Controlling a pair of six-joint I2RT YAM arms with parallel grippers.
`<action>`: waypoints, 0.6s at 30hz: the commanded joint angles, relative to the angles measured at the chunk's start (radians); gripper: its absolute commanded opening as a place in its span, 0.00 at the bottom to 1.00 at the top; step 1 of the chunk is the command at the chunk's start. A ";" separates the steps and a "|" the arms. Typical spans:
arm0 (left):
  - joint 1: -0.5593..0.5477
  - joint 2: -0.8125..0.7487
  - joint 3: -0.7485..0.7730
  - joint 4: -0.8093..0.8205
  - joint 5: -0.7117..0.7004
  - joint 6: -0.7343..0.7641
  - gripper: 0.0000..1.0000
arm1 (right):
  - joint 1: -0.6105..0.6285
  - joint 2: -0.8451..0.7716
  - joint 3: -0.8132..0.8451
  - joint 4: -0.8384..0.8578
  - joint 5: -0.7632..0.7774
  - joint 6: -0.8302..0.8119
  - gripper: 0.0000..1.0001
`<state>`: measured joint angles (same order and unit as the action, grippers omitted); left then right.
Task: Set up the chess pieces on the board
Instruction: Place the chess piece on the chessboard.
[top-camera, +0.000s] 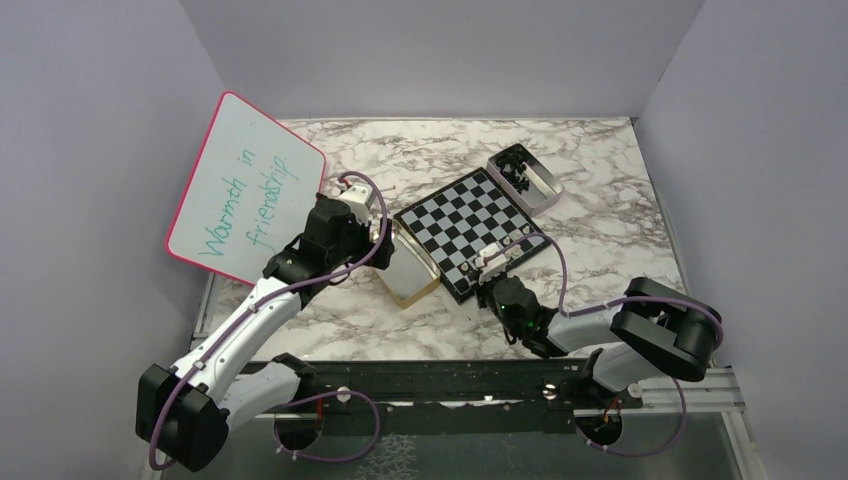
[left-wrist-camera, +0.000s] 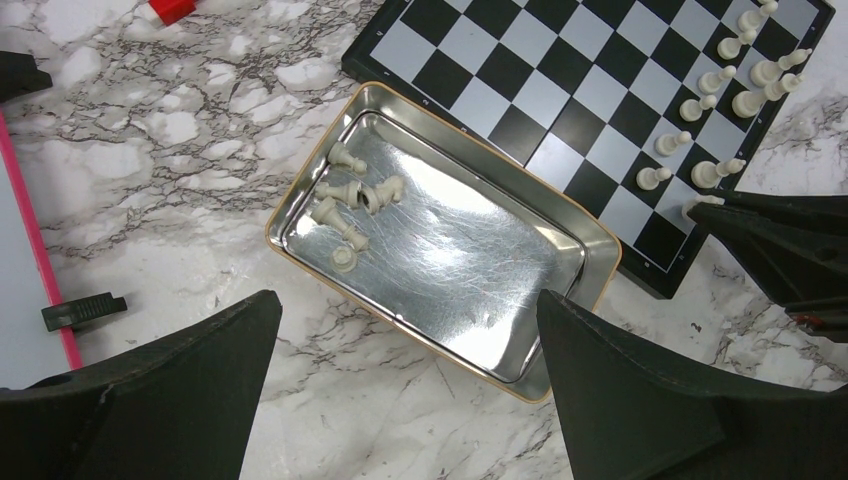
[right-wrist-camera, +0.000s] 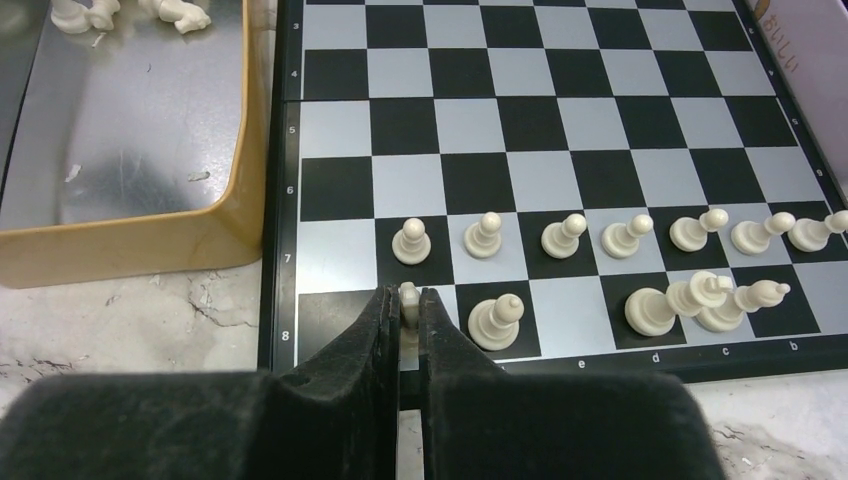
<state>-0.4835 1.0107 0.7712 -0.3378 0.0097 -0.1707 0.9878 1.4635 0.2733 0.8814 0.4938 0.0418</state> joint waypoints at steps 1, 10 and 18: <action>0.005 -0.008 -0.008 0.020 0.011 0.010 0.99 | -0.005 0.006 0.013 0.027 0.023 -0.015 0.14; 0.005 0.010 -0.001 0.019 0.034 0.007 0.99 | -0.005 -0.032 0.032 -0.032 -0.006 -0.026 0.23; 0.005 0.001 -0.001 0.019 0.038 0.011 0.99 | -0.005 -0.117 0.038 -0.151 -0.021 -0.008 0.26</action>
<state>-0.4835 1.0210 0.7712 -0.3378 0.0189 -0.1703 0.9878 1.3911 0.2928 0.7998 0.4850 0.0254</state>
